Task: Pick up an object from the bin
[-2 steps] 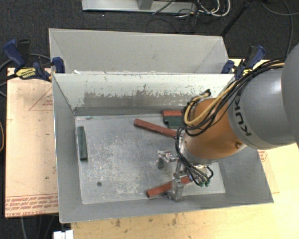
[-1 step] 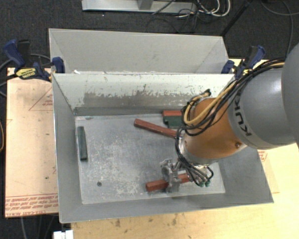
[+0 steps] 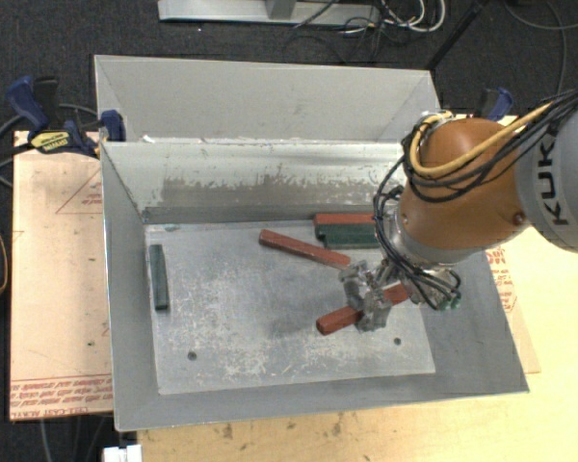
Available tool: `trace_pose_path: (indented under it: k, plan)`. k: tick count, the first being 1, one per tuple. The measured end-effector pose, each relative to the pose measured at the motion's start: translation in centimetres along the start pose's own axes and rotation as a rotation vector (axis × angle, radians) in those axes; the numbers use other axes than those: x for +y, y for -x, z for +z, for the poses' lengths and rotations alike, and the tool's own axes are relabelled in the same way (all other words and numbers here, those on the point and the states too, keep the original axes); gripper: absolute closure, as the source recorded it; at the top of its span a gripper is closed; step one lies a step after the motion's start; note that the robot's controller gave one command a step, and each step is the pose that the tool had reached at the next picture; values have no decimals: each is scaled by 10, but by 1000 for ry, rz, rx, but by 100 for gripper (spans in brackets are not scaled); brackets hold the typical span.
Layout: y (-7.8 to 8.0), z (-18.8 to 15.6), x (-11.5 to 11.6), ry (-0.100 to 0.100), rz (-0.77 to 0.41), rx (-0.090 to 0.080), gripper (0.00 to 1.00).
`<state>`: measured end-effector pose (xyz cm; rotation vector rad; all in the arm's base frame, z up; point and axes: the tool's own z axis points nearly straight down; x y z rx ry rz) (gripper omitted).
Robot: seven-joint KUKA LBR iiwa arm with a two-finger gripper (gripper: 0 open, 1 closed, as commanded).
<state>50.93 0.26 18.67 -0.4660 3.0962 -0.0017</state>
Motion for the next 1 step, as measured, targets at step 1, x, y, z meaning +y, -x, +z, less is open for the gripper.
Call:
trace_pose_path:
  k: [1]
  plan:
    - [-15, -51, 6, 1, -30, 3, 100]
